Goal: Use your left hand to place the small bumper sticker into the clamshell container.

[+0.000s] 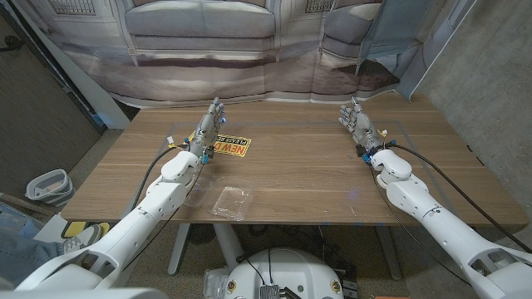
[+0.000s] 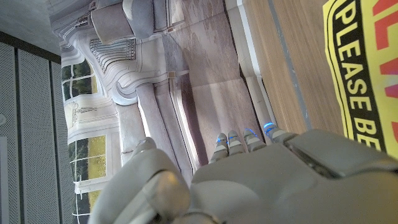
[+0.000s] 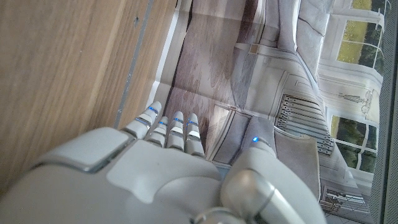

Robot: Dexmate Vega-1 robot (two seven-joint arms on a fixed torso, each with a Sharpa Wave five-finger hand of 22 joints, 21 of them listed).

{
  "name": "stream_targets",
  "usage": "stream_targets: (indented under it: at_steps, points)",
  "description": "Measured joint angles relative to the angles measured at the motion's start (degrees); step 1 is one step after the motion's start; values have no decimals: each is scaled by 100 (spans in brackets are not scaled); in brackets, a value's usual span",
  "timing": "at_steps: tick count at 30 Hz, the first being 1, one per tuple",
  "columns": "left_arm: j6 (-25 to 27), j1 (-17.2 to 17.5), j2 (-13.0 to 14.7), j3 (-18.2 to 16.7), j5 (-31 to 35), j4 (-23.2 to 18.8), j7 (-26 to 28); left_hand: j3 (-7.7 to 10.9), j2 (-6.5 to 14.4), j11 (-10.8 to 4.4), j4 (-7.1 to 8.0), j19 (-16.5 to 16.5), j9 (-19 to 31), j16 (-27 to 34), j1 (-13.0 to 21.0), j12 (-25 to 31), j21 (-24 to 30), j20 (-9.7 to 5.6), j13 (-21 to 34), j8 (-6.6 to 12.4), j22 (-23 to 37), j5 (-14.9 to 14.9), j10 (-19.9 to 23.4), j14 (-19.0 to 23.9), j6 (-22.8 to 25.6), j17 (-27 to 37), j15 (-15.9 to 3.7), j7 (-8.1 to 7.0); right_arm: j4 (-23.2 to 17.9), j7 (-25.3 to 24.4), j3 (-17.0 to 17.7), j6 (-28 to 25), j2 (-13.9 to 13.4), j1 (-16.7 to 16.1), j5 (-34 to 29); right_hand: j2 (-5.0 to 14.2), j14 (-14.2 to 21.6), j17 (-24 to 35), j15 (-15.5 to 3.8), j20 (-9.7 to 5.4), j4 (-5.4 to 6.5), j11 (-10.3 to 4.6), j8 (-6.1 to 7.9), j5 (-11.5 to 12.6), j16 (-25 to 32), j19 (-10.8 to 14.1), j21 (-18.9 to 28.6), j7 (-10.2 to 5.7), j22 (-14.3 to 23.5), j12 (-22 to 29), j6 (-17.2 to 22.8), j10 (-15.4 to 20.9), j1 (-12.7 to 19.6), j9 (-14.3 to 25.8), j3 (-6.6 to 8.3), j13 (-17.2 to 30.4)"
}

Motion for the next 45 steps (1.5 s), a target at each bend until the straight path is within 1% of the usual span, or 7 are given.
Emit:
stream_targets:
  at_steps: [1, 7, 9, 11, 15, 32, 45]
  points:
    - [34, 143, -166, -262, 29, -159, -16, 0, 0, 0, 0, 0, 1, 0, 0, 0, 0, 0, 0, 0, 0, 0, 0, 0, 0, 0, 0, 0, -5, 2, 2, -38, -4, -6, 50, 0, 0, 0, 0, 0, 0, 0, 0, 0, 0, 0, 0, 0, 0, 0, 0, 0, 0, 0, 0, 0]
    - [249, 240, -386, -538, 295, -266, -166, 0, 30, 0, 0, 1, 1, 0, 30, 0, 0, 0, 0, 0, 0, 0, 0, 0, 0, 0, 0, 0, -63, 6, 10, -54, -25, -55, 62, 0, 0, 0, 0, 0, 0, 0, 0, 0, 0, 0, 22, 0, 0, 0, 0, 0, 0, -1, 0, 0]
    - [322, 240, -386, -538, 409, -266, -227, 0, 30, 0, 0, 1, 1, 0, 30, 0, 0, 0, 0, 0, 0, 0, 0, 0, 0, 0, 0, 0, -118, 6, 12, -54, -36, -88, 62, 0, 0, 0, 0, 0, 0, 0, 0, 0, 0, 0, 22, 0, 7, 0, 0, 0, 0, -1, 0, 0]
    - [383, 297, -555, -755, 507, -343, -286, 0, 30, 0, 0, 1, 1, 0, 30, 0, 0, 0, 0, 0, -1, 0, 0, 0, 1, 0, 0, 0, -154, -47, 12, -117, -45, -111, 82, 0, 0, -1, 0, 0, 0, -12, 0, 0, 0, 0, 22, 0, 27, 0, 0, 11, 0, -1, 0, 0]
    - [514, 340, -690, -943, 683, -426, -388, 0, 53, 0, -1, 1, 1, 0, 53, 0, 0, 0, -1, 0, -1, 0, 0, 0, 0, 0, 0, 0, -214, -97, 12, -134, -68, -153, 71, 0, 33, -1, 31, 0, -11, -20, 0, 0, 0, 0, 22, 0, 27, 0, -1, 20, -1, -1, 10, -1]
    - [859, 447, -985, -1499, 1264, -708, -704, 0, 98, -12, -1, 2, 0, 41, 98, 6, 0, 0, -2, 7, -2, 0, 13, 20, 1, -1, 19, 0, -430, -284, 28, -217, -148, -293, 8, 23, 32, -1, 30, 31, -24, -10, 0, 0, -1, 31, 21, 0, 26, 39, -1, 72, 21, -2, 23, -1]
    - [634, 429, -1091, -1778, 1506, -645, -934, 0, 173, 6, -2, 117, -1, 65, 173, 48, 44, -11, -2, 66, -2, 49, 173, 167, 137, -1, 19, 32, -656, -489, 40, -300, -217, -403, -87, 24, 32, -2, 30, 31, -24, -11, 0, 0, -1, 30, 21, -32, 25, 45, 31, 71, 20, -2, 23, -2]
